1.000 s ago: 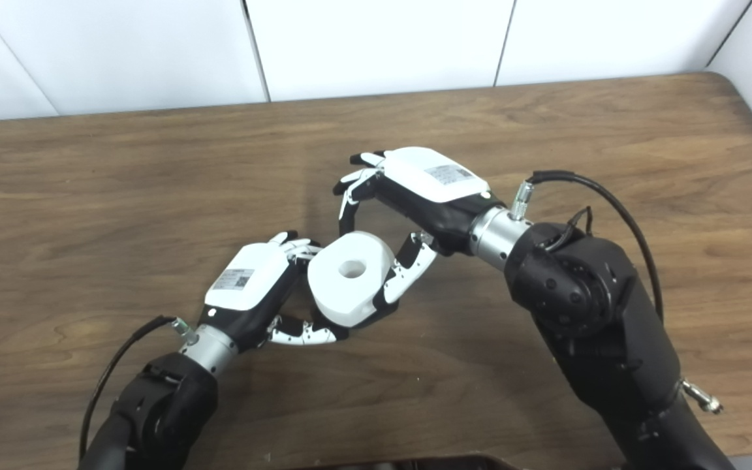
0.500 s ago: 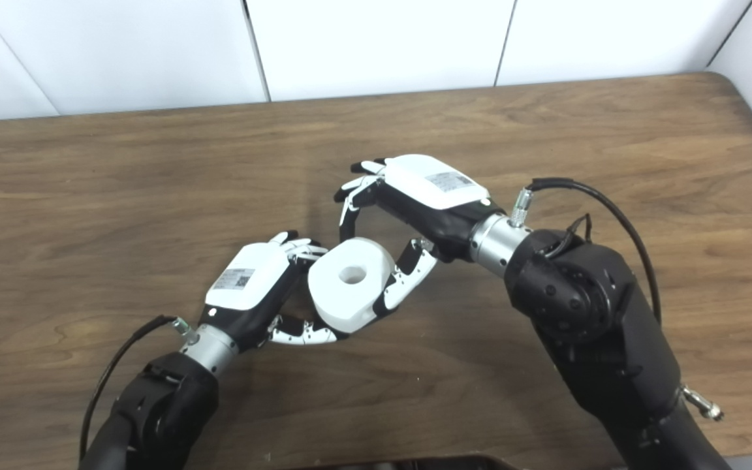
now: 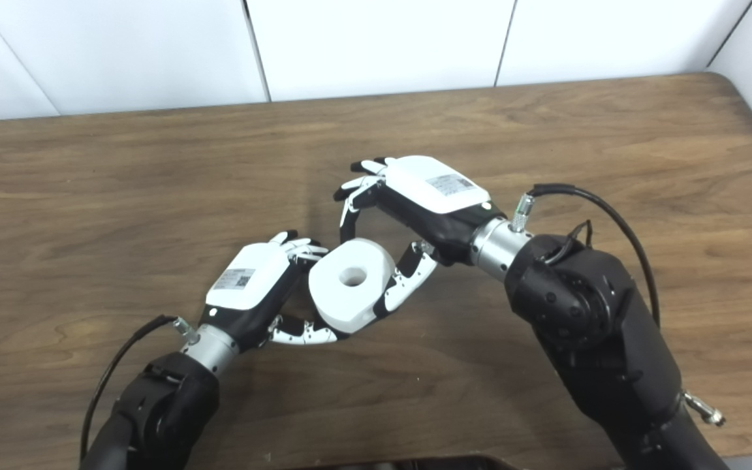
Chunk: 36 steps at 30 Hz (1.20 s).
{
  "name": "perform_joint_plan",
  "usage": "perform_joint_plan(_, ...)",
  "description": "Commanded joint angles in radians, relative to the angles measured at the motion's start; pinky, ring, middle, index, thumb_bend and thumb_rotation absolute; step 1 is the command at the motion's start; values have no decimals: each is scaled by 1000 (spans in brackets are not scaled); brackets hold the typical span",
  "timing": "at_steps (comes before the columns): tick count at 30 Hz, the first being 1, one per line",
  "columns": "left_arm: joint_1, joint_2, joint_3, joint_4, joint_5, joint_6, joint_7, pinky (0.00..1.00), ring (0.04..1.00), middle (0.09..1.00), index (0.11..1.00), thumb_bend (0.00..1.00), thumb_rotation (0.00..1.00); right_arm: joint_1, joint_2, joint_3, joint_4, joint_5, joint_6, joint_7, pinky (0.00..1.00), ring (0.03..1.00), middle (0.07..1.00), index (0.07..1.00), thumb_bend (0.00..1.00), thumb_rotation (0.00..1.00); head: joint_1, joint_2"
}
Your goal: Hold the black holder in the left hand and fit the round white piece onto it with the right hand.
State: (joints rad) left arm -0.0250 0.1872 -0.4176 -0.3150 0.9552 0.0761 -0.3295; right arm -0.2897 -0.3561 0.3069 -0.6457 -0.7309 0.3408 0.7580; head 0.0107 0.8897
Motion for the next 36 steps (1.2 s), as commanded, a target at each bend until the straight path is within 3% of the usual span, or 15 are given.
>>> perform_joint_plan(1, -18, -2, -8, -3, 24, 6, -8, 968, 873, 795, 487, 519, 60, -11, -7, 0, -1, -8, -31, -18, 1000, 966, 844, 481, 523, 148, 1, 0)
perform_joint_plan(16, -18, -3, -10, -3, 22, 5, -5, 970, 873, 794, 487, 519, 59, -8, 8, 11, -16, -17, -10, -14, 1000, 966, 844, 482, 524, 146, 3, -1)
perform_joint_plan(30, -19, -6, -11, 2, 24, 7, -1, 972, 876, 793, 487, 519, 59, -10, -7, 16, -6, -36, -36, -17, 1000, 957, 842, 494, 522, 161, 0, -5)
perform_joint_plan(31, -20, -5, -11, 3, 24, 7, 0, 971, 876, 793, 487, 519, 59, -12, -8, 17, -6, -36, -36, -14, 1000, 957, 845, 581, 727, 266, 0, -5)
perform_joint_plan(32, -20, -5, -11, 3, 24, 6, 0, 970, 876, 793, 487, 519, 59, -14, -8, 18, -7, -35, -36, -11, 1000, 957, 847, 613, 803, 305, 0, -5)
perform_joint_plan(36, -20, -4, -11, 6, 22, 4, 3, 968, 874, 792, 487, 519, 59, -20, -9, 18, -14, -38, -25, 9, 1000, 955, 860, 690, 958, 384, -3, -9)
